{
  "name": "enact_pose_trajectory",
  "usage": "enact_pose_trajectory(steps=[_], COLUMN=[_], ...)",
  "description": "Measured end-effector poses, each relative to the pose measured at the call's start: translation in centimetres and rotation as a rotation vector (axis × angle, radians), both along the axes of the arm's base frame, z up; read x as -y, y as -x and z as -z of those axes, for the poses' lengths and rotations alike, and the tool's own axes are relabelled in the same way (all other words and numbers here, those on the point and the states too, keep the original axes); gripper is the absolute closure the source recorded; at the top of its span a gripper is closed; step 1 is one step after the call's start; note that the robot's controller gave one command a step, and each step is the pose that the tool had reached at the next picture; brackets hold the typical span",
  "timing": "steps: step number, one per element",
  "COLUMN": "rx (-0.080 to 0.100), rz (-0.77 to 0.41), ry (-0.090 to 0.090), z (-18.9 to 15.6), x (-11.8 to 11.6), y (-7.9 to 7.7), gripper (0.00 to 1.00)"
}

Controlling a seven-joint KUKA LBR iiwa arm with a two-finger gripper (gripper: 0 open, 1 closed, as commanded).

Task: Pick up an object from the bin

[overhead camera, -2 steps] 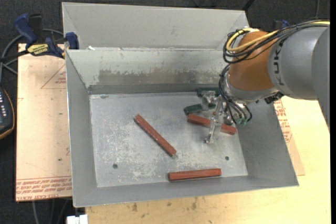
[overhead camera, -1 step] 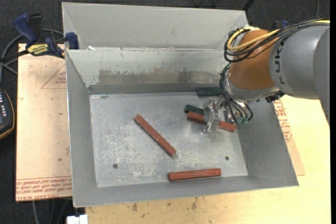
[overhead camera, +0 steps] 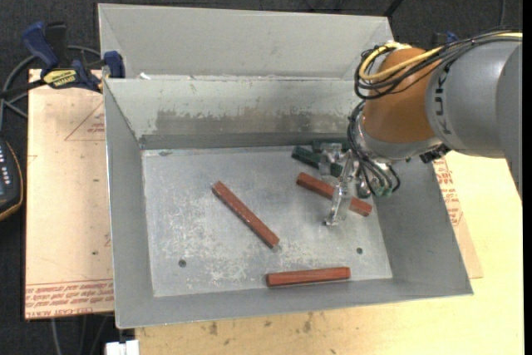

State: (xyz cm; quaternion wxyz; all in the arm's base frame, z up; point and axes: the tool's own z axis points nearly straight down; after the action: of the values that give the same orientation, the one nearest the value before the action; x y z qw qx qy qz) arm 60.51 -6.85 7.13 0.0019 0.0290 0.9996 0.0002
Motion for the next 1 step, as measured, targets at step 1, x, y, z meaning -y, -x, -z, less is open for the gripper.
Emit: enact_pose_trajectory(steps=[1], rx=[-0.002], rz=[0.0], ry=[-0.001], z=[-0.02], x=[-0.04], y=[0.02], gripper=[1.0])
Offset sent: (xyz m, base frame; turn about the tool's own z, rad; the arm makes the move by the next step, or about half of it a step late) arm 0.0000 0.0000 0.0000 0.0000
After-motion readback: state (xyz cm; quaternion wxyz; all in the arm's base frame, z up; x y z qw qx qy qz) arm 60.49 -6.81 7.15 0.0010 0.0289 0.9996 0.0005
